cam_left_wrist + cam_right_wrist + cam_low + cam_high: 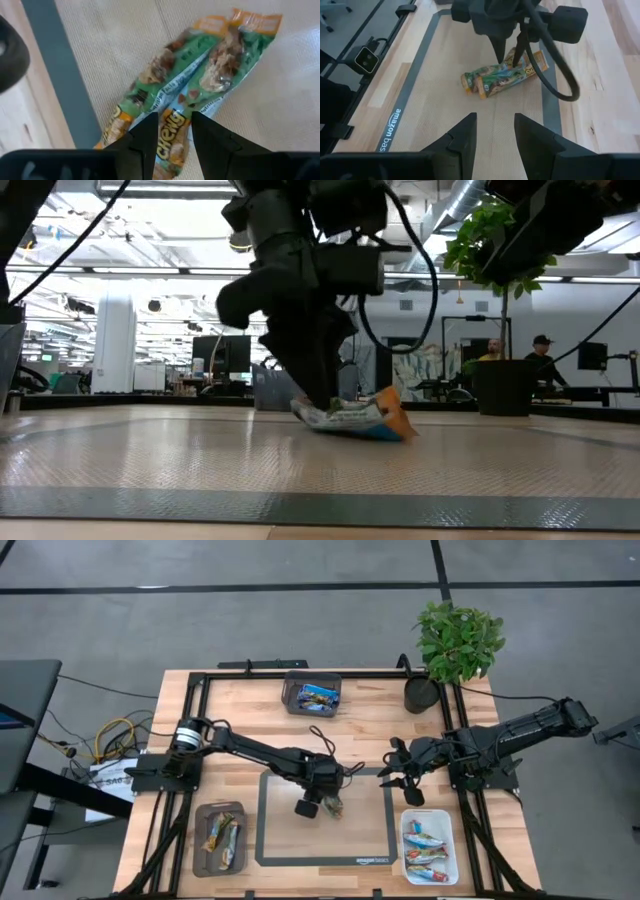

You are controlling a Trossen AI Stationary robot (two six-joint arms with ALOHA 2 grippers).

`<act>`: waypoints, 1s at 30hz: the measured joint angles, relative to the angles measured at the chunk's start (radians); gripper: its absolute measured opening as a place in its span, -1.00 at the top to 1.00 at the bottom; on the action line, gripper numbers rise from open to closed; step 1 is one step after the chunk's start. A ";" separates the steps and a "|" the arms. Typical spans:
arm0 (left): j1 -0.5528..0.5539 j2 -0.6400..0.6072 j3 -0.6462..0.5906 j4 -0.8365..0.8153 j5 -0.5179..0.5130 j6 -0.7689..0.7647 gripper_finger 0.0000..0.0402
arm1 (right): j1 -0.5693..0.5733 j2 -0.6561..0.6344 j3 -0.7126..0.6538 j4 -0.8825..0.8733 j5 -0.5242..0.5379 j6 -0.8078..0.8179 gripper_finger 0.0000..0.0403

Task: Pick and place Granola Bars by type
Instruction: Put the left orange snack bar into the bottom black transparent bin

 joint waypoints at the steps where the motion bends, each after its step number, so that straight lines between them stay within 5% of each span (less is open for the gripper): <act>1: 0.002 -0.001 0.002 0.004 0.002 0.000 0.44 | 0.000 0.000 0.000 -0.001 0.001 0.000 0.39; 6: 0.010 -0.001 0.003 -0.031 0.041 -0.004 0.51 | 0.000 0.000 0.000 0.000 0.002 0.000 0.39; 13: 0.007 -0.003 0.008 -0.054 0.069 -0.036 0.95 | 0.000 0.000 0.000 0.000 0.005 0.001 0.39; 21: 0.020 -0.002 0.073 -0.118 0.083 -0.200 1.00 | 0.000 0.000 0.000 0.068 0.005 0.001 0.39; 30: 0.015 -0.018 0.207 -0.427 0.087 -0.366 1.00 | 0.000 0.000 0.000 0.214 0.005 -0.021 0.39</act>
